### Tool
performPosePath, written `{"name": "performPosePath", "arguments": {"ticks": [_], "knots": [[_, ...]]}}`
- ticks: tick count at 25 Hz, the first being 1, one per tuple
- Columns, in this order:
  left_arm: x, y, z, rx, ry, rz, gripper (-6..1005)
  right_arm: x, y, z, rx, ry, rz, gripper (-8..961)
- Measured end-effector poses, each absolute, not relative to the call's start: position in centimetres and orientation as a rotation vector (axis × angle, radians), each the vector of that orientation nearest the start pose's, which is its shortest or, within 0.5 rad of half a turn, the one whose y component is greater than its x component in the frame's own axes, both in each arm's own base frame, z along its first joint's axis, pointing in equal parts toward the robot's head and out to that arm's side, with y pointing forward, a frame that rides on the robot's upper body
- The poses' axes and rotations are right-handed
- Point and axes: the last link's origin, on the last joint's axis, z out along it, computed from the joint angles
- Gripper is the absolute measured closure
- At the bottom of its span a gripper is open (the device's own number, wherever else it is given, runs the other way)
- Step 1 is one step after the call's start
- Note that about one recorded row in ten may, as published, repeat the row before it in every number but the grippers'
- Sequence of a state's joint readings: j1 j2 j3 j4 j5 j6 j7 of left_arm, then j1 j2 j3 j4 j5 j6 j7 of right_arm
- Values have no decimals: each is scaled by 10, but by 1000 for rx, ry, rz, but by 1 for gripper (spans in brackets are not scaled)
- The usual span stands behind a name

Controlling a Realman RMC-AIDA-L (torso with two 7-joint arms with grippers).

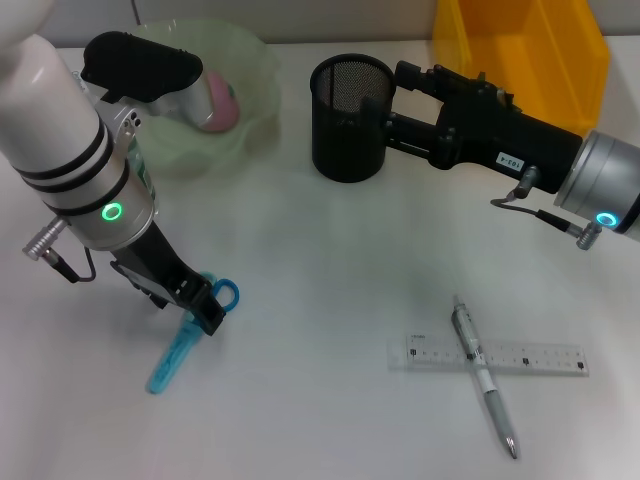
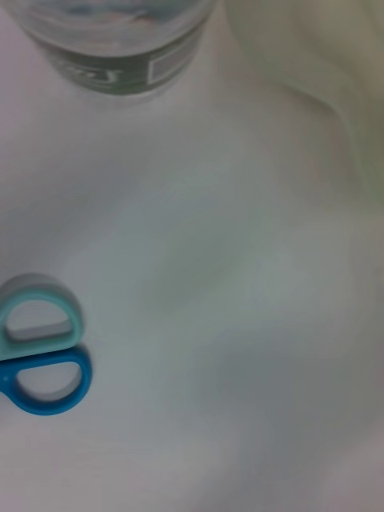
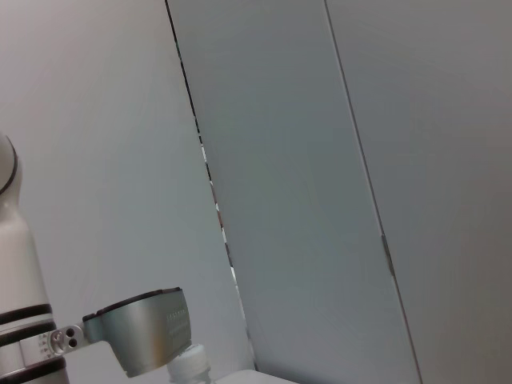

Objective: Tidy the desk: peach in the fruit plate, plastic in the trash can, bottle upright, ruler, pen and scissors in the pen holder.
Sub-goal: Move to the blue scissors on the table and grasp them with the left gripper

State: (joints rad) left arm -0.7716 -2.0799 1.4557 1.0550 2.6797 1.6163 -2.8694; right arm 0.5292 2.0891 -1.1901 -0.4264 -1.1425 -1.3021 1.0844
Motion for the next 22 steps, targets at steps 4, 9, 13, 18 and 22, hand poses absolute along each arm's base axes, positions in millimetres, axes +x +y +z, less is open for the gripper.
{"name": "performPosePath", "arguments": {"ticks": [4, 9, 13, 18, 22], "knots": [[-194, 354, -33, -2400, -1318, 809, 276, 222, 351, -38, -2406, 551, 1097, 269], [-195, 353, -34, -2400, -1321, 823, 275, 222, 351, -38, -2406, 551, 1097, 270], [-194, 354, -34, -2400, -1321, 823, 275, 222, 351, -38, -2404, 552, 1098, 271], [-194, 354, -35, -2400, -1320, 822, 275, 222, 351, -38, -2403, 552, 1098, 272], [-197, 353, -36, -2397, -1330, 836, 275, 222, 351, -38, -2403, 552, 1098, 273]]}}
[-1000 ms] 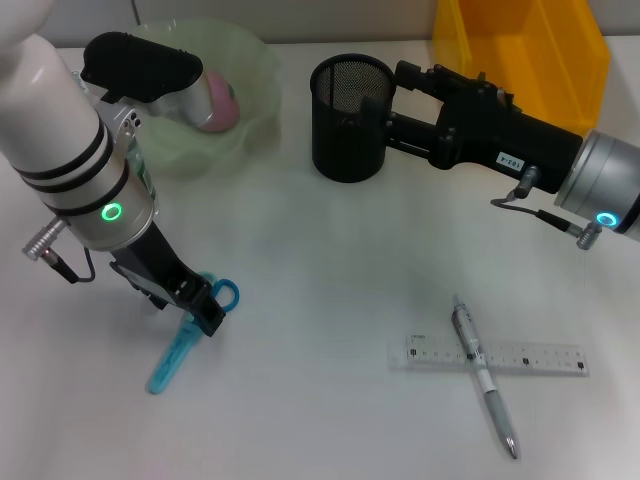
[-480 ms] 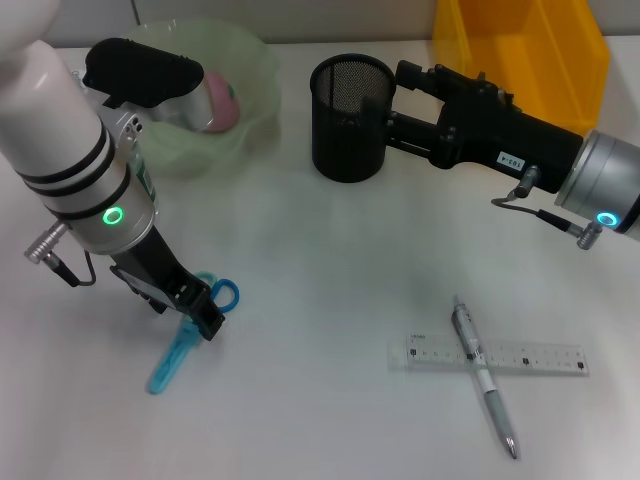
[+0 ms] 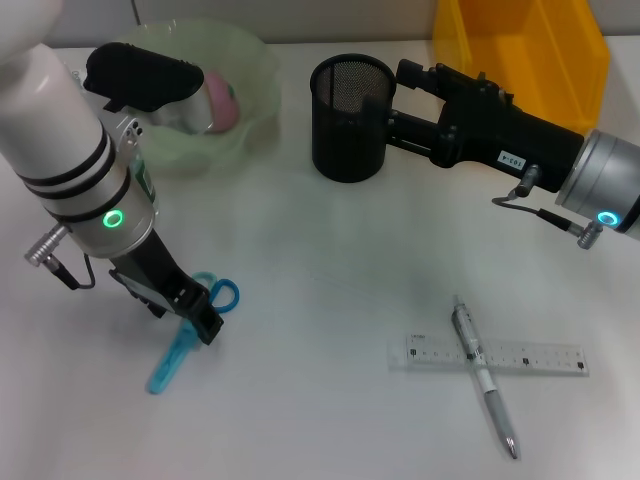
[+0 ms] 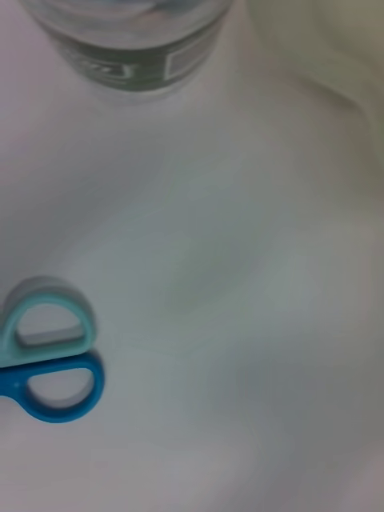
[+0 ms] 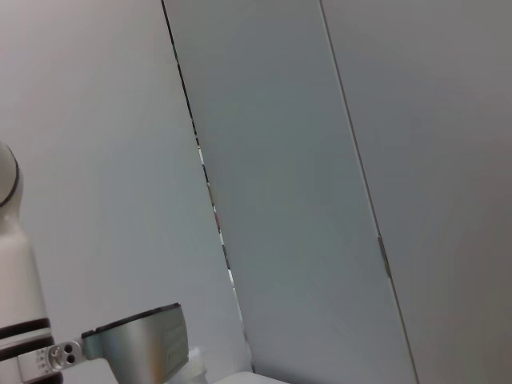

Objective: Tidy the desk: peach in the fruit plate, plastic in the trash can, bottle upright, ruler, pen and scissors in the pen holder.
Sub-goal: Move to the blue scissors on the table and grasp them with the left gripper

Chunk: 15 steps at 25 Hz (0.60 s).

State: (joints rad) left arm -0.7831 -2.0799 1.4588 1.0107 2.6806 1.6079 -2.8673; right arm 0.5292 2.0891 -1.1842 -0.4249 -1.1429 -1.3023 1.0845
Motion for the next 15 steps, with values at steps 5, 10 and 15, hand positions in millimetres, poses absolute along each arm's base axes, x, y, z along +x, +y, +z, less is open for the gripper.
{"name": "performPosePath", "arguments": {"ticks": [5, 10, 15], "knots": [[-197, 353, -37, -2400, -1327, 845, 275, 222, 351, -38, -2403, 552, 1098, 274], [-196, 354, -38, -2402, -1318, 844, 276, 222, 351, -38, -2403, 552, 1097, 274], [-194, 355, -38, -2403, -1308, 837, 276, 222, 351, -38, -2402, 553, 1097, 275]]}}
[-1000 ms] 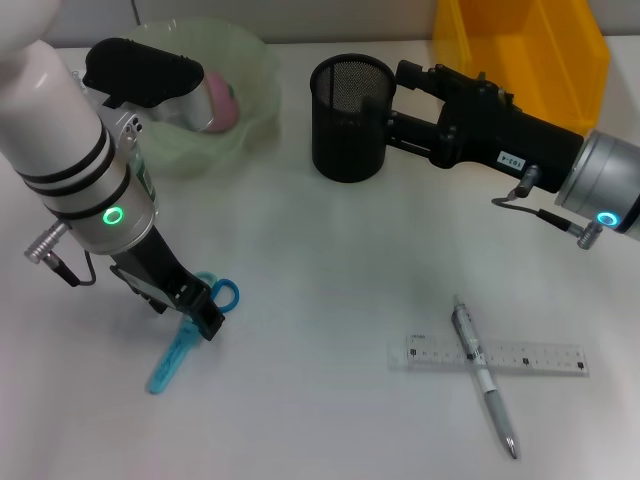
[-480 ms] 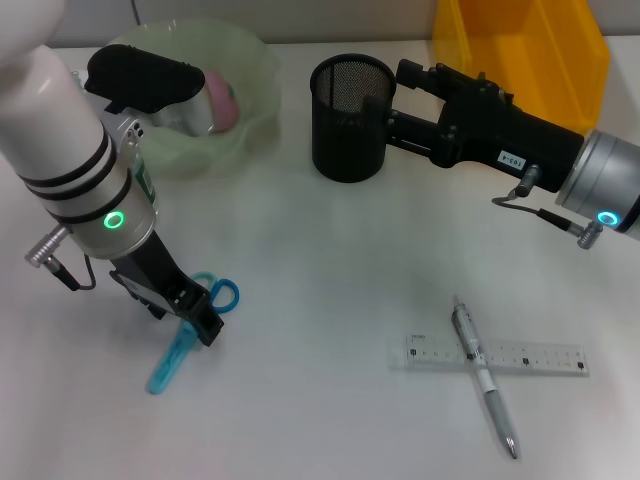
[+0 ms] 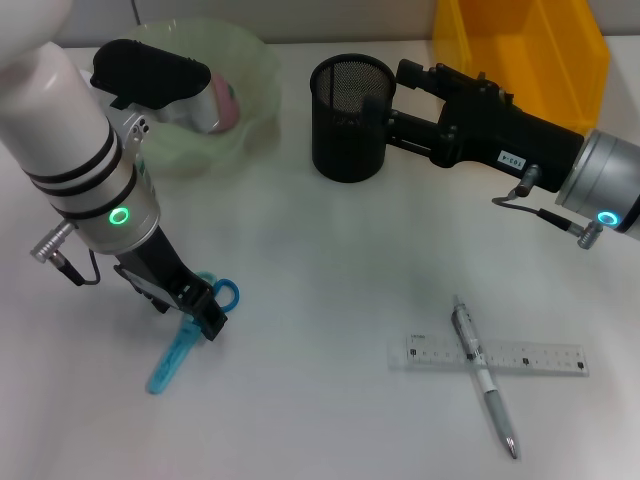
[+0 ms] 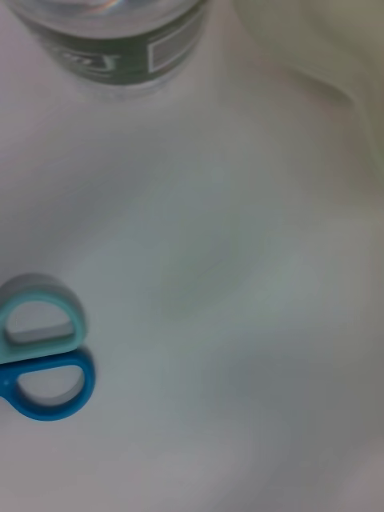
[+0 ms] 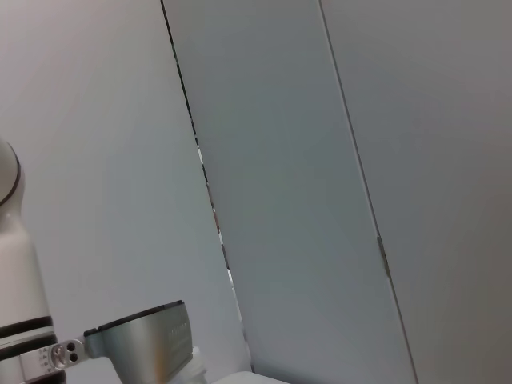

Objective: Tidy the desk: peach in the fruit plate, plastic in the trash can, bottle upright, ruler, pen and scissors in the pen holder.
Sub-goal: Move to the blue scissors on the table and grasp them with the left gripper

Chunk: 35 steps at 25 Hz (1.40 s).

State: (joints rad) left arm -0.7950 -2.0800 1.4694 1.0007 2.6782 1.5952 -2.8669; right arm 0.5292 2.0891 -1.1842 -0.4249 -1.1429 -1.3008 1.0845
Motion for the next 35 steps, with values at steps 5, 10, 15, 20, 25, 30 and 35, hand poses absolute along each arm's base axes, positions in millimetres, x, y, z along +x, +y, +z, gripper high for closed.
{"name": "performPosePath", "arguments": {"ticks": [5, 10, 15, 20, 25, 30, 35], "knots": [[-197, 355, -41, -2400, -1320, 849, 276, 222, 351, -38, -2402, 553, 1097, 276], [-197, 355, -42, -2399, -1323, 857, 276, 222, 351, -38, -2402, 553, 1097, 277], [-198, 355, -42, -2399, -1323, 857, 277, 222, 351, -38, -2402, 553, 1097, 278], [-197, 356, -42, -2400, -1315, 855, 281, 222, 351, -38, -2402, 553, 1097, 279], [-196, 355, -44, -2406, -1288, 870, 284, 222, 351, -38, -2402, 553, 1097, 280], [-195, 355, -45, -2409, -1274, 882, 290, 222, 351, -38, -2402, 553, 1097, 281], [-196, 355, -45, -2407, -1275, 884, 312, 222, 351, -38, -2402, 553, 1097, 282]]}}
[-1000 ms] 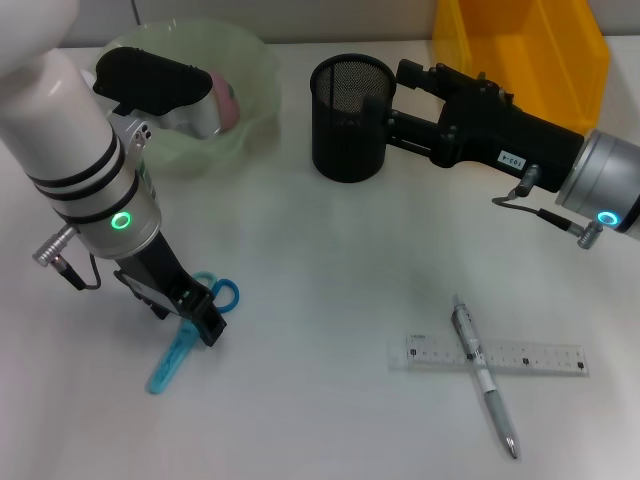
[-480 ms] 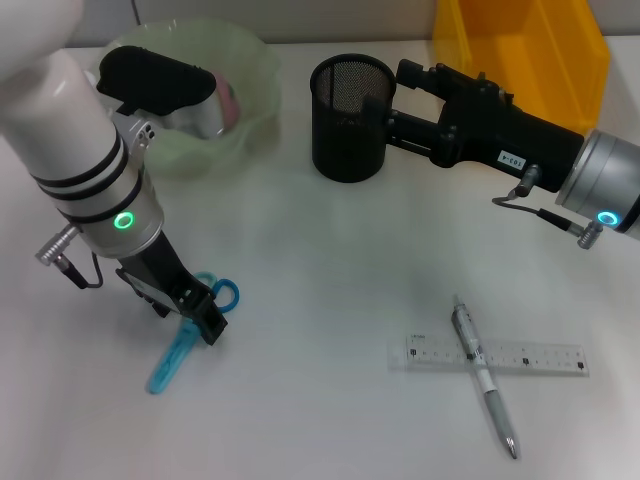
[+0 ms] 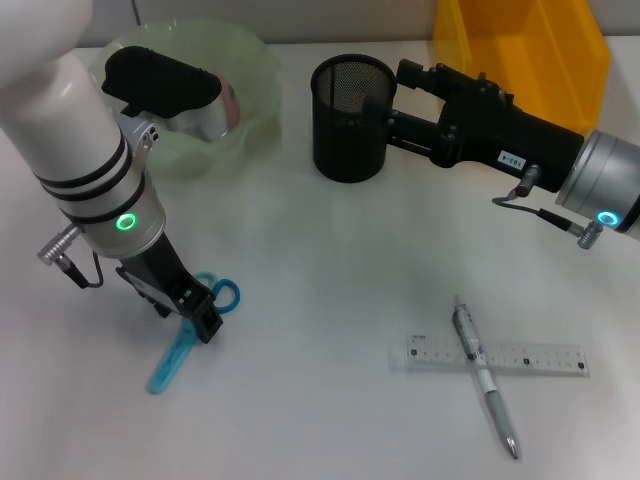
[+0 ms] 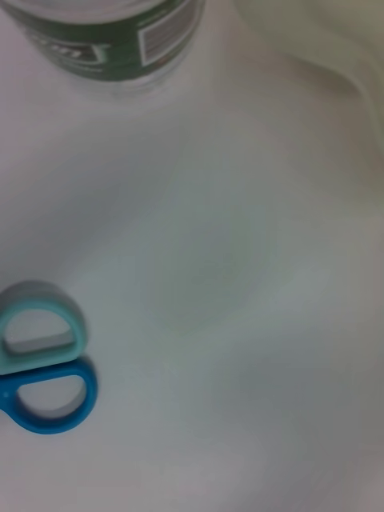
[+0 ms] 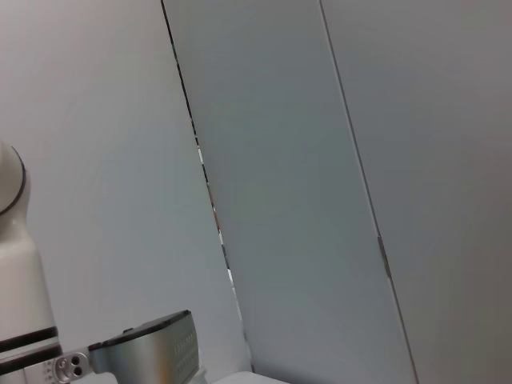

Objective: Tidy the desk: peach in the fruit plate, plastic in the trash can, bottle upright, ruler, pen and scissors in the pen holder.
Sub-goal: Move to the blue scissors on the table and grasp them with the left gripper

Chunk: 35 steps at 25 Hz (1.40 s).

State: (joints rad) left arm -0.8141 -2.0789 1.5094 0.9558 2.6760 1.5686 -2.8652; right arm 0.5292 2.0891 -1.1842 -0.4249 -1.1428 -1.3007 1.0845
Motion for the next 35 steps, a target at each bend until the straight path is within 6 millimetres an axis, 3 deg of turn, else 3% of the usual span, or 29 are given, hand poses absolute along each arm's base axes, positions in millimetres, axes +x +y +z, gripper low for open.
{"name": "performPosePath", "arguments": {"ticks": [13, 19, 35], "knots": [[-194, 355, -47, -2416, -1274, 887, 450, 222, 351, -38, -2402, 553, 1097, 285], [-193, 355, -47, -2422, -1268, 885, 634, 222, 351, -38, -2402, 553, 1097, 286], [-195, 355, -49, -2424, -1265, 900, 626, 223, 352, -37, -2398, 554, 1097, 289]]}}
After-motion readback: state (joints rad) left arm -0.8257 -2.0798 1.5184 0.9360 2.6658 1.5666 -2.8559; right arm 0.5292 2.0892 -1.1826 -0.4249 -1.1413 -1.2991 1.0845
